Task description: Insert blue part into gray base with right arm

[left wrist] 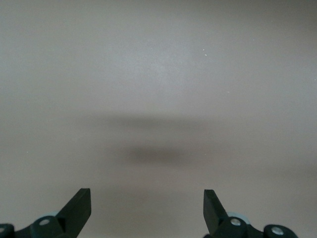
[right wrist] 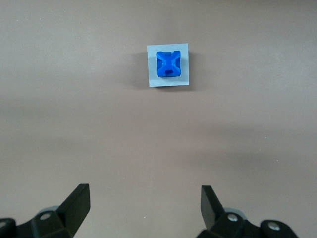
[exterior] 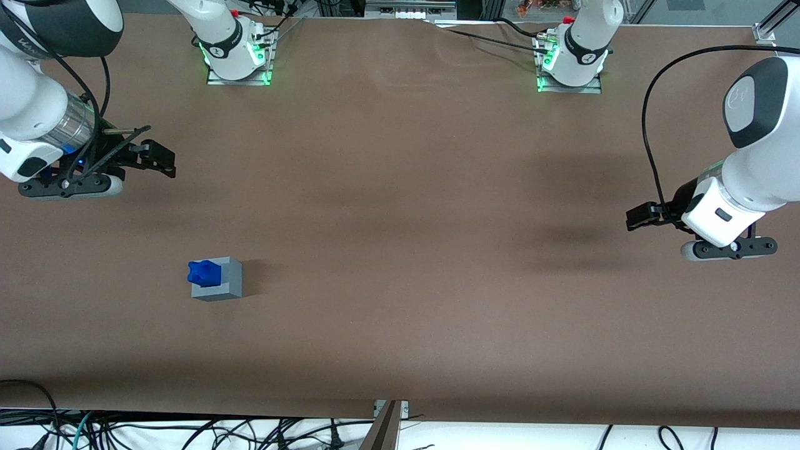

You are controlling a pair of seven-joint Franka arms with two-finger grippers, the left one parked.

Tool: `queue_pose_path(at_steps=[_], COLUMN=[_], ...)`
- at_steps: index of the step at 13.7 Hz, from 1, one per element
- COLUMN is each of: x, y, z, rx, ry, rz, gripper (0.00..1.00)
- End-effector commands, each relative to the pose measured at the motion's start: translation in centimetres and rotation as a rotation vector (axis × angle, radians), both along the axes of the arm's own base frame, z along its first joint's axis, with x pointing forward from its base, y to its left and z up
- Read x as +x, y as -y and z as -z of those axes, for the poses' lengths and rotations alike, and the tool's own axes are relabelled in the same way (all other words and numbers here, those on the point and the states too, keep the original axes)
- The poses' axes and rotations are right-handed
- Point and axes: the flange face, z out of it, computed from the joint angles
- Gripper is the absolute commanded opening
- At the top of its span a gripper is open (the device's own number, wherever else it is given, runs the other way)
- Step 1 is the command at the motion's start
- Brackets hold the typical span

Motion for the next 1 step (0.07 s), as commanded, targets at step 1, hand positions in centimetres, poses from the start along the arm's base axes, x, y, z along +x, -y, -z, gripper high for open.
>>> queue_pose_path(at_steps=[1], x=[0.11], y=[0.0], z=[-0.64], rx=[0.009], ry=[0.006], rz=[-0.01], gripper=[0.99])
